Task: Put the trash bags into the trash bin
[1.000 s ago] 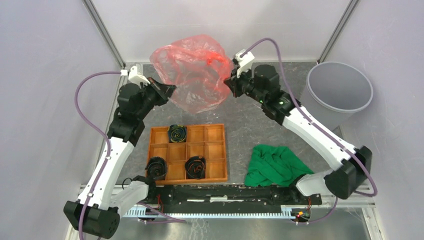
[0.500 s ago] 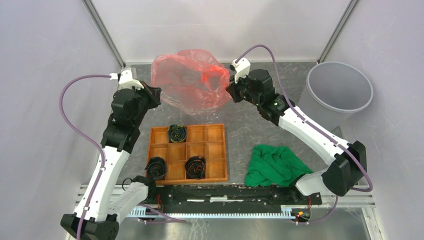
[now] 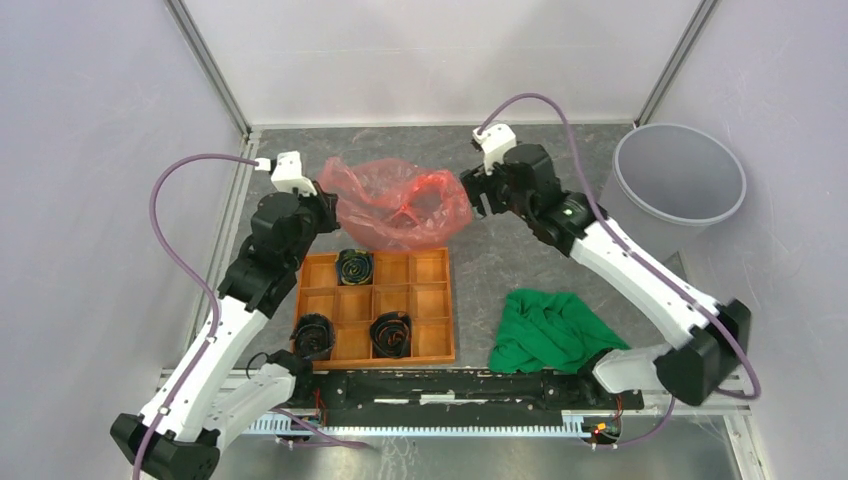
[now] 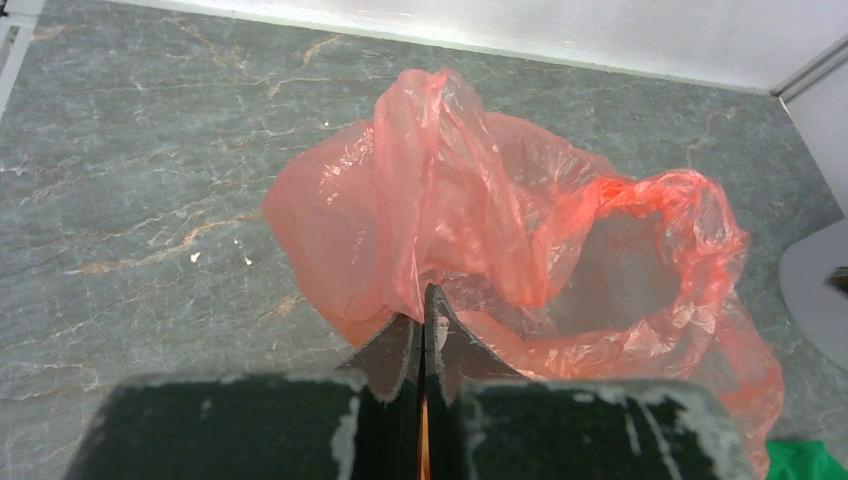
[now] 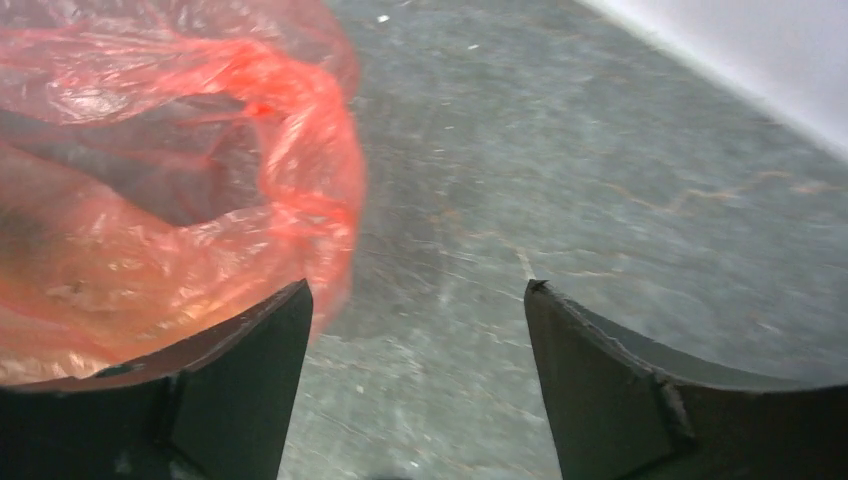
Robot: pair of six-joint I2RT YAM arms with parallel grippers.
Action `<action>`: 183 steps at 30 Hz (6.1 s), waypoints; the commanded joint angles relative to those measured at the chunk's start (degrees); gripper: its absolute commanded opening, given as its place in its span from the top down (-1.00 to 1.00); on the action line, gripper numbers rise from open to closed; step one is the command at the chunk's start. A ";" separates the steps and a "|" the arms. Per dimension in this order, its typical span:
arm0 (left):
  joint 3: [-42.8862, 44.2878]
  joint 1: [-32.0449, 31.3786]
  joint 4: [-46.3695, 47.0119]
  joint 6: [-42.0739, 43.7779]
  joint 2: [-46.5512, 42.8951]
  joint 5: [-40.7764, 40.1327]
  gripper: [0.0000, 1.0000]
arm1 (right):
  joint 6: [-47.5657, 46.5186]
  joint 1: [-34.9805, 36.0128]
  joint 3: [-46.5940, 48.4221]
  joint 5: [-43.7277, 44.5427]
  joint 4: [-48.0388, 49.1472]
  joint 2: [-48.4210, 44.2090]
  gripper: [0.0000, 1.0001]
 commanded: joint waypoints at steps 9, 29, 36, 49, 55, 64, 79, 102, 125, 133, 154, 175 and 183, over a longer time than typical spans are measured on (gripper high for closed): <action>-3.35 -7.66 5.26 4.87 -1.90 -4.51 0.96 | -2.09 -10.75 -0.09 40.91 -7.20 -12.48 -0.96; -3.96 -10.02 5.01 5.14 -2.58 -5.67 0.96 | -5.98 -23.98 3.62 33.91 -13.53 -2.53 0.22; -3.19 -9.56 4.87 5.23 -1.59 -5.71 0.96 | -10.42 -23.68 5.82 23.48 -14.87 -1.78 0.97; -1.35 -7.35 4.67 3.57 0.48 -4.00 0.96 | -7.01 -10.80 9.43 -4.60 -16.23 -5.99 0.99; 0.20 -7.26 3.74 3.56 0.16 -4.63 0.96 | -3.63 -4.81 6.40 -12.60 -12.10 -5.10 0.99; 0.84 -7.25 4.56 3.91 -0.92 -3.49 0.96 | -4.60 -0.53 4.99 -13.05 -12.30 -5.05 0.71; 5.39 -7.25 6.74 11.78 -5.32 2.35 0.96 | -6.58 2.44 17.03 -6.87 -10.05 -2.62 -0.76; 29.18 -7.28 13.99 3.95 1.00 1.47 0.96 | 30.73 7.72 4.04 -7.63 18.76 -1.58 -0.96; 35.37 -7.26 18.69 0.45 3.77 6.46 0.96 | 58.30 21.66 -1.12 -28.39 48.98 15.83 -0.79; 34.32 -7.25 18.33 -0.45 2.79 6.15 0.96 | 66.07 21.08 -2.43 -29.81 65.96 16.95 0.58; 45.17 -7.34 21.23 -15.37 22.86 25.54 0.96 | -3.85 5.86 1.84 21.93 25.16 -24.22 0.99; 34.87 -7.51 20.11 -22.49 29.82 27.78 0.96 | -4.25 5.71 11.30 19.32 1.96 -21.46 1.00; 35.10 -7.51 17.78 -20.08 29.47 26.56 0.96 | -0.49 5.72 15.94 16.53 -2.16 -20.59 0.99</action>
